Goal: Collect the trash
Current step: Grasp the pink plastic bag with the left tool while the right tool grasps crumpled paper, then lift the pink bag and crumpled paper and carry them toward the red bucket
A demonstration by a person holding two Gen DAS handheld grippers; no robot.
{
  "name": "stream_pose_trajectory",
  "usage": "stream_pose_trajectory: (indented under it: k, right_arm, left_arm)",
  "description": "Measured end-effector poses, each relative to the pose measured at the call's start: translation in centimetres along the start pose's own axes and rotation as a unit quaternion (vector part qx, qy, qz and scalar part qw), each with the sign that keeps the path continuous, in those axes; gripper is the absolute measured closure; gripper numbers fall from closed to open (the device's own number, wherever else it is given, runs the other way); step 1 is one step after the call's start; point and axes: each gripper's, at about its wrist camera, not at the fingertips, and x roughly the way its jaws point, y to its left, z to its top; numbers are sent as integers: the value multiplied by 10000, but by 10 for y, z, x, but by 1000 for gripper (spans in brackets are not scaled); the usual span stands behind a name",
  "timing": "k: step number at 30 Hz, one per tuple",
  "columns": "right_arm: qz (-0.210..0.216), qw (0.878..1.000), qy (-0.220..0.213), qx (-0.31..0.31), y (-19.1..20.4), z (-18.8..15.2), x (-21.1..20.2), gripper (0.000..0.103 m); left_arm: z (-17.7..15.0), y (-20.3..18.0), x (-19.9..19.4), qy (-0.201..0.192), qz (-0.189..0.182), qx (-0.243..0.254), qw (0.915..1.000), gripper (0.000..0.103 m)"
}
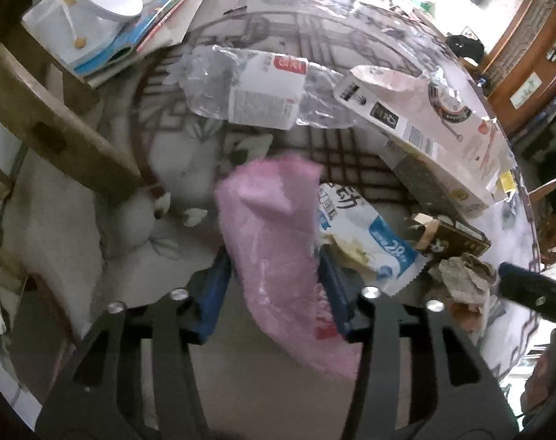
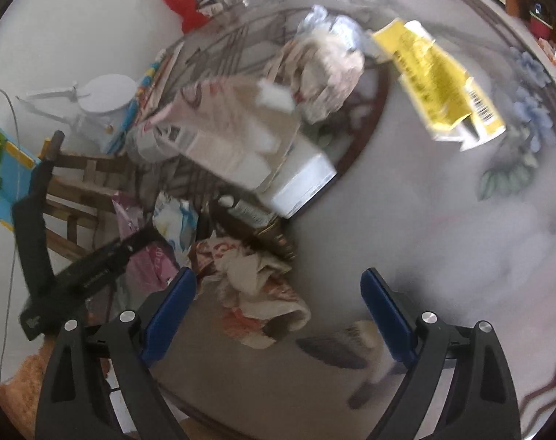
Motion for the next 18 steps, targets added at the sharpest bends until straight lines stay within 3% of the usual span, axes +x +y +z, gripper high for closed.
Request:
stream_pose_trajectory:
  k: [3,6,8,10,12,14,16,17,18]
  right_arm:
    - [0,10000,47,33,7,-5,10,15]
    - [-1,9999,84,61,10,-9,19,16]
    - [-18,10000,39,66,10,-11,19,23]
    - [-21,10000,26,50,11,-10,21,56]
    - [58,10000,18,34,13,-10,21,71]
    - [-21,9999,-103,-121,22,-8,17,79]
    - [-67,9990,-329,-309,30,-6,8,79]
    - [-48,9983,-444,-363,32,-5,2,79]
    - [-23,9971,-612,-442,36,-3,-6,79]
  left_arm:
    - [-3,11,-7,-54,-184,-207,9996,31]
    - [-12,19,-7,3,-322,-468,9984,29]
    - [-20,23,-6,63,-356,-559,9978,29]
    - [-24,25,-1,164,-384,-567,9975,29]
    - [-23,27,2,204,-433,-596,9971,29]
    - [-22,27,4,216,-517,-608,9966,29]
    - [-21,25,9,284,-656,-556,9959,44]
    - [-21,23,12,367,-701,-547,9954,64]
    - [-20,23,17,463,-758,-582,9943,72]
